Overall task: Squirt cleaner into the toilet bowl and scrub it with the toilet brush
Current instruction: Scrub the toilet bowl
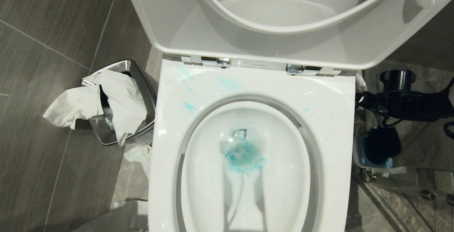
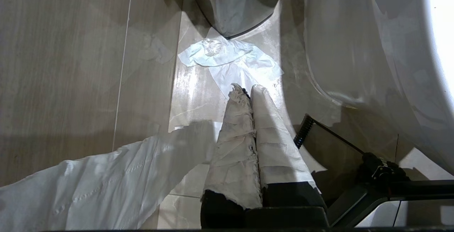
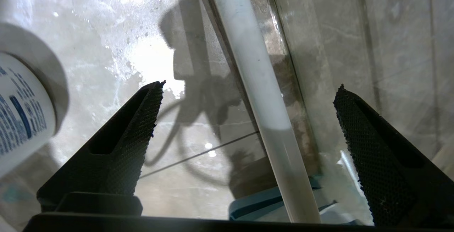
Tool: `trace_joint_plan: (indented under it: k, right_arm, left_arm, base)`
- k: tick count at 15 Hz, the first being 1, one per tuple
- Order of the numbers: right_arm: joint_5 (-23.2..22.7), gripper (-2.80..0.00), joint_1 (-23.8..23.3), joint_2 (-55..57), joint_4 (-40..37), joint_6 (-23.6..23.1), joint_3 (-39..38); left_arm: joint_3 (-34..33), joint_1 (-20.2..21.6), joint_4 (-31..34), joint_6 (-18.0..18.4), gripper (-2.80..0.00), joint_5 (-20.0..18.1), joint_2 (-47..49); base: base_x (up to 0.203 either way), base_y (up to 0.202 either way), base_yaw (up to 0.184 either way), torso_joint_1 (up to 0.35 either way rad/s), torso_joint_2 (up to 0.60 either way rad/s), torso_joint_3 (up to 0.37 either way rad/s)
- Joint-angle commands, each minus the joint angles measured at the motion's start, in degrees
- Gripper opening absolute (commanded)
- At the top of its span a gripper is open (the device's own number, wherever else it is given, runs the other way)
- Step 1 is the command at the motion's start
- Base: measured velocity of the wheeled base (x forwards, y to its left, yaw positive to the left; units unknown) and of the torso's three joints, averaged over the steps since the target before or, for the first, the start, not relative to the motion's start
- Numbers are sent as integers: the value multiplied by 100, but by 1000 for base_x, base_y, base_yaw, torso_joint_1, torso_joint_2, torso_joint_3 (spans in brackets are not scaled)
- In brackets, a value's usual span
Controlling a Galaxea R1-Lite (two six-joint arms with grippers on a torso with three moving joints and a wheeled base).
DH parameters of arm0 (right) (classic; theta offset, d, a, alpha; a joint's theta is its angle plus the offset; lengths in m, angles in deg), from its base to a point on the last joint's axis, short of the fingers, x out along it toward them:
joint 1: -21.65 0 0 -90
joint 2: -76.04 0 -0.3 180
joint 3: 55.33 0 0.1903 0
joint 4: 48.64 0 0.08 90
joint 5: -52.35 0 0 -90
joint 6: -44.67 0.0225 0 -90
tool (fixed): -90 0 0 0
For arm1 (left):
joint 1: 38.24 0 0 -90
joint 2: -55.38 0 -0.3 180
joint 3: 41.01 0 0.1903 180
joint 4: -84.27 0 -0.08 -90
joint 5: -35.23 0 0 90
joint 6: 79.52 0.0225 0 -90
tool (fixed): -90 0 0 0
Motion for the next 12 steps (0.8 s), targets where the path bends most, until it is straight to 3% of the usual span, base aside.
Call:
trace_joint_plan:
  k: [1, 3, 4, 12]
  right_arm:
    - [-1, 0, -3, 6, 10, 106, -11]
    - [-1, 0, -8, 6, 65, 101, -25]
    - [-16, -280, -20, 6, 194, 101, -29]
    - [-286, -280, -65, -82, 283, 255, -39]
  left_arm:
    - [0, 0, 0, -5, -280, 0, 0]
    - [0, 0, 0, -5, -280, 0, 0]
    - [0, 0, 0, -5, -280, 0, 0]
    - [0, 0, 0, -5, -280, 0, 0]
  base:
    - [0, 0, 0, 0, 0, 0]
    - [0, 0, 0, 0, 0, 0]
    - [0, 0, 0, 0, 0, 0]
    - [0, 0, 0, 0, 0, 0]
